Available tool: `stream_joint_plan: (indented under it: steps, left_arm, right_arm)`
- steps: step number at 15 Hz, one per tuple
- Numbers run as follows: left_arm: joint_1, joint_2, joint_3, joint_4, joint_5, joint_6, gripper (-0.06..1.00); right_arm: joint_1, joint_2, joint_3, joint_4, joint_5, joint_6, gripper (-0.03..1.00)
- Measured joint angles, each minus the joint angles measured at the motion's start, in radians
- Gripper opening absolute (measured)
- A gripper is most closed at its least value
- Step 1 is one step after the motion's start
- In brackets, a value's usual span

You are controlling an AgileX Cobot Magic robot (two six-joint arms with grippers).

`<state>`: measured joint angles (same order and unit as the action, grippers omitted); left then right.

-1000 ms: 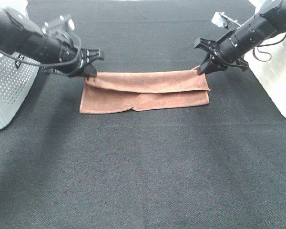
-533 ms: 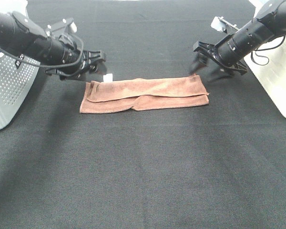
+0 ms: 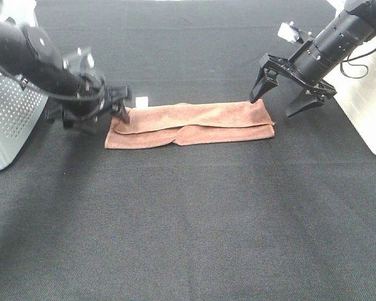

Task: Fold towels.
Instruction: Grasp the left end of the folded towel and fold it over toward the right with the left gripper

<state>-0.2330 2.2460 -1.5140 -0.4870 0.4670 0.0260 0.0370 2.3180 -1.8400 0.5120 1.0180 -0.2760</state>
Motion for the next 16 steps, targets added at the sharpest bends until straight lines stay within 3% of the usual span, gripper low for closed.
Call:
stream_joint_plan:
  steps: [5,7,9,10,13,16]
  left_arm:
    - [0.0,0.066,-0.083,-0.042,0.034,-0.005,0.68]
    - [0.0,0.099,-0.138,-0.079,0.062,-0.005,0.5]
    - [0.0,0.115,-0.161,-0.078,0.091,-0.007,0.15]
    - [0.0,0.119,-0.175,-0.06,0.11,-0.008,0.04]
    - [0.0,0.119,-0.239,0.056,0.204,-0.046,0.02]
    - [0.0,0.067,-0.358,0.355,0.372,-0.189,0.02]
  right_arm:
    - [0.0,0.0,0.0,-0.008,-0.004,0.0,0.86]
    - [0.0,0.0,0.0,-0.008,-0.007,0.0,0.86]
    - [0.0,0.0,0.0,-0.008,-0.007,0.001,0.86]
    - [0.0,0.0,0.0,-0.009,-0.008,0.001,0.86]
    - [0.0,0.0,0.0,-0.009,-0.009,0.001,0.86]
    - [0.0,0.0,0.0,-0.014,-0.011,0.001,0.86]
